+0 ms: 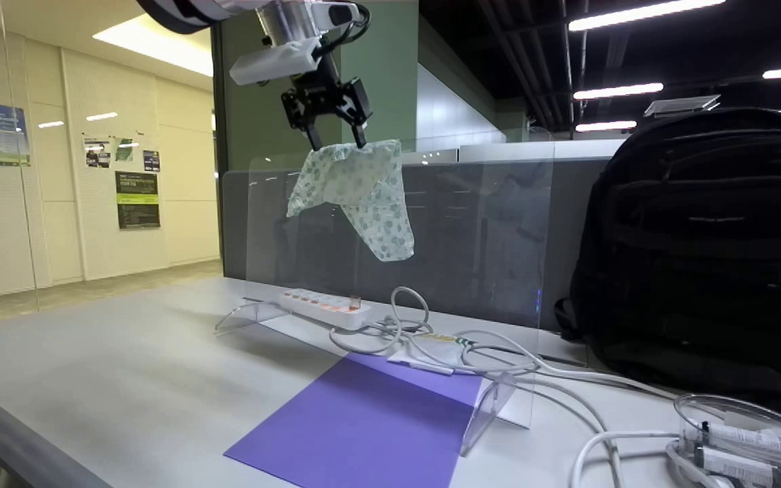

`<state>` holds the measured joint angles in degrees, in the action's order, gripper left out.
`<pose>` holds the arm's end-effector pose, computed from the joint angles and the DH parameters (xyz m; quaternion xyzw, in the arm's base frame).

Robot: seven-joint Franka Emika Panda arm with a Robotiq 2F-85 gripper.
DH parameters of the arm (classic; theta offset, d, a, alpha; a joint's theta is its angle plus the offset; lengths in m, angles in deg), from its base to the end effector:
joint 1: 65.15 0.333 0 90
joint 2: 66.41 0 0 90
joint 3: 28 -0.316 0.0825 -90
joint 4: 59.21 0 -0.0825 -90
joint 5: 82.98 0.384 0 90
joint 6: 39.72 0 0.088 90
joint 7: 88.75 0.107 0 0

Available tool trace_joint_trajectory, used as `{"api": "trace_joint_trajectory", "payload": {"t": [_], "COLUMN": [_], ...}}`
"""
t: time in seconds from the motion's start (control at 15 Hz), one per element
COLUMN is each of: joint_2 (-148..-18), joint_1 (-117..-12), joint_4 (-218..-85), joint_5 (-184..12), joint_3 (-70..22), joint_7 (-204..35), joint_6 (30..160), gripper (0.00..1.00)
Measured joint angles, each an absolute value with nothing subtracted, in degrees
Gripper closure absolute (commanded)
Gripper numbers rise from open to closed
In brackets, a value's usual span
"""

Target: Put the cloth on the workbench

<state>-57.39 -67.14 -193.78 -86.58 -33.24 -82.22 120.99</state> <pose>0.5248 0.0341 0.4646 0.9532 -0.0005 0.3025 0.0000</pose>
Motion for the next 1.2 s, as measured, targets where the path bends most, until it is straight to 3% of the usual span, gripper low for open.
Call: {"api": "trace_joint_trajectory", "payload": {"t": [0.33, 0.73, 0.87, 1.2], "joint_2": [-59.5, -60.1, -60.1, -60.4], "joint_1": [-65.4, -64.5, -64.4, -63.2], "joint_4": [-192.6, -192.0, -192.0, -192.1], "joint_5": [-84.1, -82.2, -81.6, -77.4], "joint_3": [-32.9, -32.7, -32.6, -32.5], "joint_7": [-84.1, -85.8, -86.2, -90.2], "joint_6": [122.7, 122.9, 122.9, 120.9], "gripper": [0.56, 0.96, 1.00, 1.00]}}
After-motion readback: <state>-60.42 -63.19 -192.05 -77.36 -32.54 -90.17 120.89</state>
